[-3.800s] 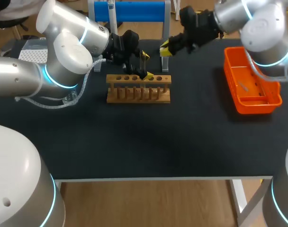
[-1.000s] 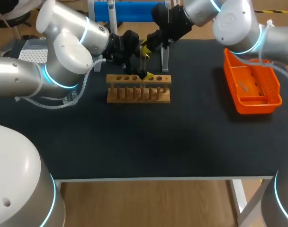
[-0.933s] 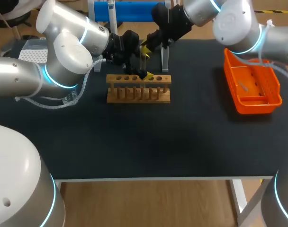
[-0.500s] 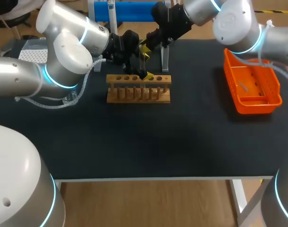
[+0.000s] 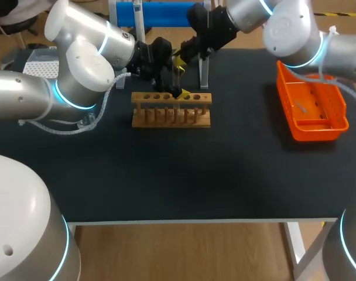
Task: Invert the test tube, pick up the pipette, mount the tip to pipette, aspirate from beaker and dispense into the tube, eject the tip, return the pipette, and cap with the stopper.
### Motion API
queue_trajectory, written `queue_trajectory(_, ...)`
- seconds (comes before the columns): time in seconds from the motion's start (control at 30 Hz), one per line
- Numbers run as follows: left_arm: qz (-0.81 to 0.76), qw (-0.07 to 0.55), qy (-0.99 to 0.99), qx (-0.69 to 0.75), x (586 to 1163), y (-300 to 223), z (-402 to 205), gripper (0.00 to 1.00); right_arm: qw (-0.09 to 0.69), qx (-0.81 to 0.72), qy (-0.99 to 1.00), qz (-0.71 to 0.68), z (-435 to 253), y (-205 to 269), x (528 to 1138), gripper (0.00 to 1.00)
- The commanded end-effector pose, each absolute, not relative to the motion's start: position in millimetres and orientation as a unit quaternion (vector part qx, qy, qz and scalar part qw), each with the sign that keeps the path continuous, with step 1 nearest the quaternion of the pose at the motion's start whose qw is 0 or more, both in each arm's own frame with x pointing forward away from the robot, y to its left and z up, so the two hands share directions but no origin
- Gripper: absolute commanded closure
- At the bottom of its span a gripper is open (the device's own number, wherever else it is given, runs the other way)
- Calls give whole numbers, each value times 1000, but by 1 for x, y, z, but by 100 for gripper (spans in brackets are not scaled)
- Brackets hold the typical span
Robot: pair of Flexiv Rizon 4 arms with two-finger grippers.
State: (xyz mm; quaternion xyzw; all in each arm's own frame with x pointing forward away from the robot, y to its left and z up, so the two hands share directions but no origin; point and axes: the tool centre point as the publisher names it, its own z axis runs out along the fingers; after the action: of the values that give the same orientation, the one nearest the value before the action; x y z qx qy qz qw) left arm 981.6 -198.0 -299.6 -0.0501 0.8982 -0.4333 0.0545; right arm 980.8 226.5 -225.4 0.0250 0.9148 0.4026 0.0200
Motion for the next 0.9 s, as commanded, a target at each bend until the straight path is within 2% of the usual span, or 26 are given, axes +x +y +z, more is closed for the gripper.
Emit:
queue_trajectory(0.03,-431,52,899,-50,983,-199,-299,0,19,26,916,400,-226,226,980,100)
queue_trajectory(0.9,-431,52,899,-50,983,-199,-299,0,9,31,917,399,-239,221,974,100)
